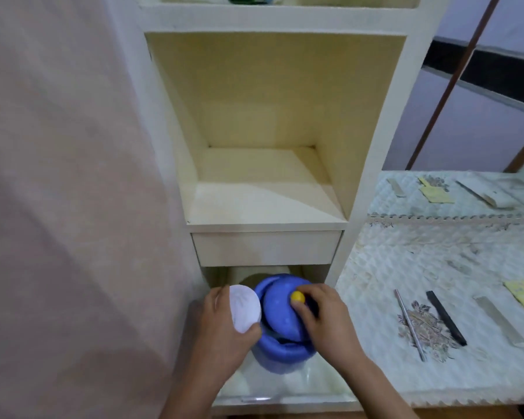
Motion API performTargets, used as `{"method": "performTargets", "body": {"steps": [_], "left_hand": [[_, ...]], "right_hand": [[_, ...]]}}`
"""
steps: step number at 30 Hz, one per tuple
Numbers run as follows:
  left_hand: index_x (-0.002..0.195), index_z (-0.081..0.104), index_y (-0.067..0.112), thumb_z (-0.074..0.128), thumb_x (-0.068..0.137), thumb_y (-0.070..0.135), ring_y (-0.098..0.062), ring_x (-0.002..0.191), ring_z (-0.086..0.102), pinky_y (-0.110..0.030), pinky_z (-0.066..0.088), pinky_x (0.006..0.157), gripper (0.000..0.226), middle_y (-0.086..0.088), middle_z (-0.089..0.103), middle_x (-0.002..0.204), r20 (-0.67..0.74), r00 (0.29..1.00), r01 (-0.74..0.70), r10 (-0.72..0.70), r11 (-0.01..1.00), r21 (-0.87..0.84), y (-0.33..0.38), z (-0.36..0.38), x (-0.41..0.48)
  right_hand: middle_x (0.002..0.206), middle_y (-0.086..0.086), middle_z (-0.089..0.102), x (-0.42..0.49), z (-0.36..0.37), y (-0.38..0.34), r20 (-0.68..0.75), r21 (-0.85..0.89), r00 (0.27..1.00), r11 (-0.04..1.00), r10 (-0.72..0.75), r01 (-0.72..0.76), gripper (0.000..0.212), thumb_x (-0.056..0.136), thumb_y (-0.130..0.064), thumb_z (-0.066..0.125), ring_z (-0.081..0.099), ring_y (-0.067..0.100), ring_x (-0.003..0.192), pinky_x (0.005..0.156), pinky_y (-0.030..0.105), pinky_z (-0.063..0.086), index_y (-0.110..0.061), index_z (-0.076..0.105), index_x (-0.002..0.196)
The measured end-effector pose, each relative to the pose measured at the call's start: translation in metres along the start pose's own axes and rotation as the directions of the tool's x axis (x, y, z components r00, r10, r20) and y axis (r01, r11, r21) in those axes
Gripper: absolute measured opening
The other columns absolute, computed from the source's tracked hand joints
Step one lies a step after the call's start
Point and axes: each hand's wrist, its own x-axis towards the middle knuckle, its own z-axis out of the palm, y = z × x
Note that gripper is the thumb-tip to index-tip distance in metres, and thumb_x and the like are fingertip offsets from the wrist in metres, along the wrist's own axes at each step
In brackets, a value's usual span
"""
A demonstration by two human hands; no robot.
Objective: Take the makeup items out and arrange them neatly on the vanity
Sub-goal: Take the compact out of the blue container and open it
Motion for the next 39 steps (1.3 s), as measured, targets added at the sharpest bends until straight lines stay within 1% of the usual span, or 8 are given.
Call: {"method": "performTargets", "body": {"steps": [9, 14, 21, 26, 29, 32, 37, 39], "left_hand": [[0.126, 0.046, 0.011, 0.074, 0.067, 0.028, -0.026, 0.118, 0.047, -0.032, 0.038, 0.099, 0.067, -0.009, 0.050, 0.130, 0.008, 1.000, 0.012, -0.012, 1.000, -0.016, -0.009, -0.002, -0.006], [0.130, 0.043, 0.007, 0.077, 0.068, 0.021, -0.026, 0.124, 0.045, -0.018, 0.026, 0.096, 0.073, -0.009, 0.044, 0.139, 0.009, 1.000, -0.018, 0.019, 0.995, -0.093, -0.003, 0.001, -0.007], [0.132, 0.040, 0.025, 0.076, 0.065, 0.028, -0.008, 0.123, 0.041, -0.011, 0.026, 0.088, 0.076, 0.018, 0.039, 0.135, 0.019, 0.958, -0.283, 0.286, 0.953, -0.104, 0.017, 0.003, -0.005], [0.133, 0.036, 0.025, 0.076, 0.064, 0.034, 0.005, 0.120, 0.029, -0.007, 0.020, 0.101, 0.080, 0.027, 0.032, 0.127, 0.229, 0.843, -0.406, 0.486, 0.856, -0.320, 0.057, 0.038, -0.015], [0.134, 0.032, 0.038, 0.068, 0.058, 0.050, -0.004, 0.128, 0.038, -0.028, 0.036, 0.106, 0.086, 0.019, 0.041, 0.136, 0.408, 0.789, -0.270, 0.459, 0.856, -0.441, 0.079, 0.065, -0.024], [0.128, 0.030, 0.053, 0.068, 0.056, 0.053, -0.008, 0.119, 0.049, -0.036, 0.045, 0.101, 0.082, 0.006, 0.051, 0.131, 0.516, 0.717, -0.164, 0.468, 0.833, -0.528, 0.100, 0.091, -0.025], [0.123, 0.041, 0.049, 0.078, 0.054, 0.038, -0.014, 0.098, 0.066, -0.024, 0.050, 0.079, 0.078, -0.005, 0.070, 0.105, 0.601, 0.673, 0.117, 0.430, 0.742, -0.661, 0.139, 0.142, -0.026], [0.115, 0.050, 0.040, 0.078, 0.052, 0.037, -0.007, 0.088, 0.068, -0.016, 0.051, 0.070, 0.069, 0.005, 0.073, 0.095, 0.606, 0.706, 0.223, 0.368, 0.696, -0.682, 0.162, 0.169, -0.030]], "right_hand": [[0.110, 0.006, 0.061, -0.001, 0.016, -0.003, 0.074, -0.101, 0.997, 0.994, -0.036, 0.044, 0.019, 0.090, -0.020, 0.055, 0.054, 0.021, 0.103, 0.083, 0.015, 0.034, -0.012, 0.063, 0.105], [0.121, 0.006, 0.058, -0.002, 0.011, -0.006, 0.121, -0.085, 0.992, 0.996, -0.017, 0.028, 0.029, 0.088, -0.019, 0.057, 0.053, 0.022, 0.112, 0.091, 0.023, 0.038, -0.012, 0.057, 0.116], [0.107, -0.010, 0.063, -0.037, -0.018, 0.004, -0.052, 0.058, 0.995, 0.995, 0.089, -0.086, 0.026, 0.086, -0.019, 0.062, 0.054, -0.006, 0.096, 0.082, -0.005, 0.030, -0.019, 0.061, 0.111], [0.097, -0.019, 0.068, -0.064, -0.066, 0.020, -0.124, 0.352, 0.943, 0.902, 0.308, -0.248, 0.014, 0.084, -0.026, 0.063, 0.059, -0.009, 0.097, 0.085, 0.006, 0.044, -0.037, 0.064, 0.093], [0.114, -0.020, 0.063, -0.076, -0.097, 0.035, 0.093, 0.488, 0.935, 0.803, 0.342, -0.342, 0.038, 0.071, -0.042, 0.065, 0.054, -0.010, 0.109, 0.088, 0.003, 0.042, -0.039, 0.060, 0.108], [0.120, -0.008, 0.064, -0.081, -0.122, 0.061, 0.300, 0.594, 0.888, 0.661, 0.348, -0.460, 0.053, 0.071, -0.028, 0.076, 0.059, 0.003, 0.113, 0.089, 0.015, 0.050, -0.026, 0.056, 0.120], [0.105, -0.004, 0.073, -0.083, -0.166, 0.112, 0.323, 0.664, 0.869, 0.564, 0.376, -0.491, 0.048, 0.067, -0.015, 0.077, 0.065, 0.012, 0.104, 0.080, 0.019, 0.053, -0.019, 0.062, 0.113], [0.095, -0.007, 0.075, -0.081, -0.185, 0.134, 0.246, 0.675, 0.874, 0.574, 0.418, -0.464, 0.041, 0.066, -0.020, 0.079, 0.068, 0.007, 0.094, 0.073, 0.013, 0.052, -0.019, 0.066, 0.105]]}}
